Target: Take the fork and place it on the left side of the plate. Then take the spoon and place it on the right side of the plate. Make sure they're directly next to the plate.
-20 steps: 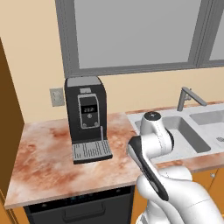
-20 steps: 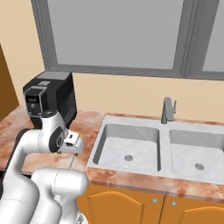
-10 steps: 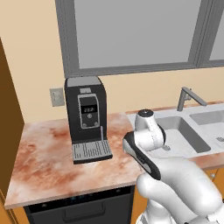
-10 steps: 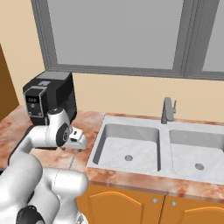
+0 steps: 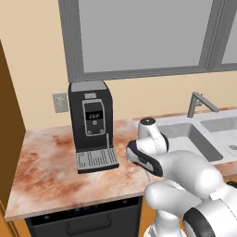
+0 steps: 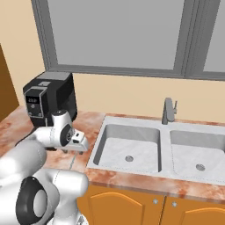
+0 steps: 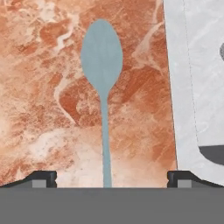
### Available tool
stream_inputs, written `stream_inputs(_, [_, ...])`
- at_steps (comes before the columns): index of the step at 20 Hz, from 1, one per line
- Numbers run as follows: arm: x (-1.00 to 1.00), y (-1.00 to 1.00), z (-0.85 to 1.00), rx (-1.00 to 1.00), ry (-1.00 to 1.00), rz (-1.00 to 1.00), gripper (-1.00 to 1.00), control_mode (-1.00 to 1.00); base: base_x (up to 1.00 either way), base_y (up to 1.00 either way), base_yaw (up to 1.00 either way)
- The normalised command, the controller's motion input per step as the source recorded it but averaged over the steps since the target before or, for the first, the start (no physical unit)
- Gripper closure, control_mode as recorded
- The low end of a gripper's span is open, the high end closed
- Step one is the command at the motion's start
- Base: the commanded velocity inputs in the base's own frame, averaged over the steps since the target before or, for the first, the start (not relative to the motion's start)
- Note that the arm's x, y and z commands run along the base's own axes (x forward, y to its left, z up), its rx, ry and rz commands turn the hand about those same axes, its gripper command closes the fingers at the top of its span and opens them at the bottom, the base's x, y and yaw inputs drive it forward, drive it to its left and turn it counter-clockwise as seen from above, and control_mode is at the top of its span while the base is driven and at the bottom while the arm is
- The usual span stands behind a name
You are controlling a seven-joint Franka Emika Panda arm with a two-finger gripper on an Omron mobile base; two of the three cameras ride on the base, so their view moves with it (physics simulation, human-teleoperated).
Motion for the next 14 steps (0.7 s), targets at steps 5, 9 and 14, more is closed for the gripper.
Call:
stream_inputs(5, [0.00, 0.00, -0.44, 0.00, 0.00, 0.00, -1.00, -1.00, 0.00, 0.00, 0.00])
stream_inputs(9, [0.00, 0.00, -0.44, 0.00, 0.00, 0.00, -1.00, -1.00, 0.00, 0.00, 0.00])
stream_inputs(14, [0.00, 0.00, -0.39, 0.00, 0.00, 0.00, -1.00, -1.00, 0.00, 0.00, 0.00])
